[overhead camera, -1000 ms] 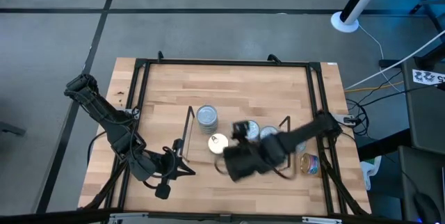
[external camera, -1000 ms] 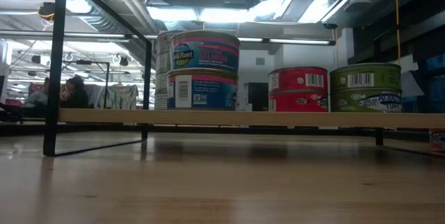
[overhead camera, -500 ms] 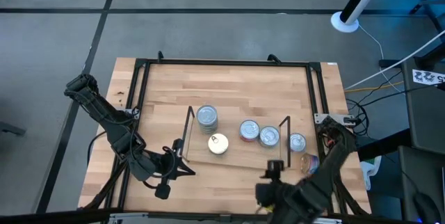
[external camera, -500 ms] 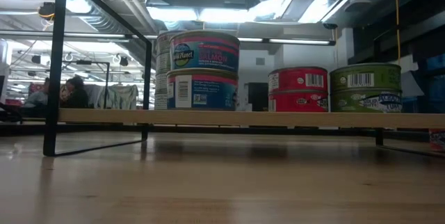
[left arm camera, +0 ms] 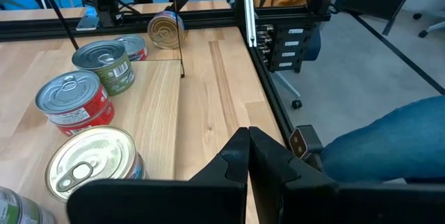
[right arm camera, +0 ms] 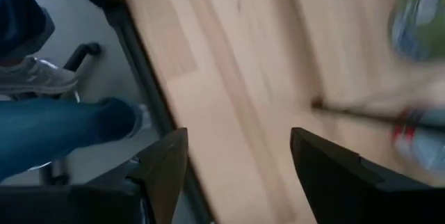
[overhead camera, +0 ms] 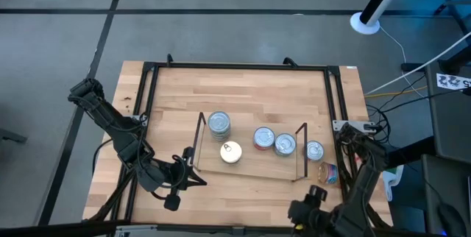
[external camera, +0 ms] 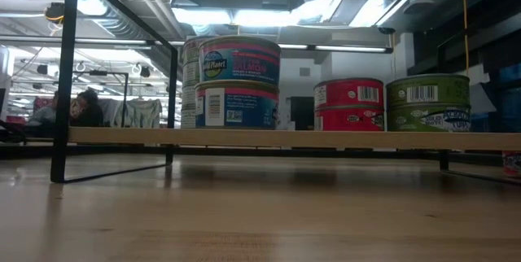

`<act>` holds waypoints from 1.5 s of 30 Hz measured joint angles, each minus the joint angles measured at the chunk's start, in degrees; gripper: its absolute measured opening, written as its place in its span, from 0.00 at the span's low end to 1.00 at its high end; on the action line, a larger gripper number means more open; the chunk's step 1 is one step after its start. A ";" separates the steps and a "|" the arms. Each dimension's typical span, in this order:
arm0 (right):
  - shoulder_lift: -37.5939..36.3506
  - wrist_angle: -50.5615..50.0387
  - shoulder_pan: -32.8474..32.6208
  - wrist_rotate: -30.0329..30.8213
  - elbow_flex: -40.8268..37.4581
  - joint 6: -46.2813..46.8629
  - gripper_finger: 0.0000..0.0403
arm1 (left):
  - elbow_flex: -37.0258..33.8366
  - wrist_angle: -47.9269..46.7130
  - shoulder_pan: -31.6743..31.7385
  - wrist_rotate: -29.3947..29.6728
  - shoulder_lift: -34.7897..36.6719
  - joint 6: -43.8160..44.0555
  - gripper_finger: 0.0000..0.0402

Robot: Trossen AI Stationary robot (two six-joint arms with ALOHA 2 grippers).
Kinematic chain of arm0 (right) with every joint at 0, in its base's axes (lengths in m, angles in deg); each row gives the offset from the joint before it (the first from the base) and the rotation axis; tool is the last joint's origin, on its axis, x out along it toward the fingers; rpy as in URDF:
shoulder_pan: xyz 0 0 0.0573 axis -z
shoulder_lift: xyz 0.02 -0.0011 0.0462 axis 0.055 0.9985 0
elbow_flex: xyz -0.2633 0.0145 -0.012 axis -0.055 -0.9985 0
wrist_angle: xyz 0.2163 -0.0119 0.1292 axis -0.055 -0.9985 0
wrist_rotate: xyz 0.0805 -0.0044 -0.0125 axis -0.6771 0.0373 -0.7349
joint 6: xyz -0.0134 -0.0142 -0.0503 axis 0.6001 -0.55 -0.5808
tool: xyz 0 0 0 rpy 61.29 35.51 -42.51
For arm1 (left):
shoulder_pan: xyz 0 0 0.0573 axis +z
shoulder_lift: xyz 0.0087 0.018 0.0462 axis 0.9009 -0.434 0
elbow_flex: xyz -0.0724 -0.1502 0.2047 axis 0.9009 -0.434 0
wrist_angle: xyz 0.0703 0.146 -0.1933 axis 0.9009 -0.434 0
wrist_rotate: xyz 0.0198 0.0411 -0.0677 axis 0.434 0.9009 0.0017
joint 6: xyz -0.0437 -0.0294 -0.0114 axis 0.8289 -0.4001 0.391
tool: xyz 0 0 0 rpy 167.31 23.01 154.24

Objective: Stack canned seafood by type on shelf
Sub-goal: Stack the blue pink tuna can on top of the blue pink tuna cans on the shelf

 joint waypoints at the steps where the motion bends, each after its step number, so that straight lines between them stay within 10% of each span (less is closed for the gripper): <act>1: 0.00 -0.01 -0.33 -1.28 -0.39 1.93 0.63 | 0.00 0.01 0.00 -0.01 0.00 0.00 0.01; 16: -7.62 0.18 -2.21 -15.85 -12.47 16.02 0.63 | 0.02 -0.02 0.07 0.02 0.00 -4.72 0.01; 26: -29.96 -0.25 -9.05 -12.92 -38.27 51.25 0.63 | 0.00 -0.01 0.15 0.02 0.00 -9.27 0.01; 45: -31.87 0.82 -4.42 -9.40 -43.31 45.19 0.64 | 0.00 -0.01 0.15 0.02 0.00 -9.59 0.01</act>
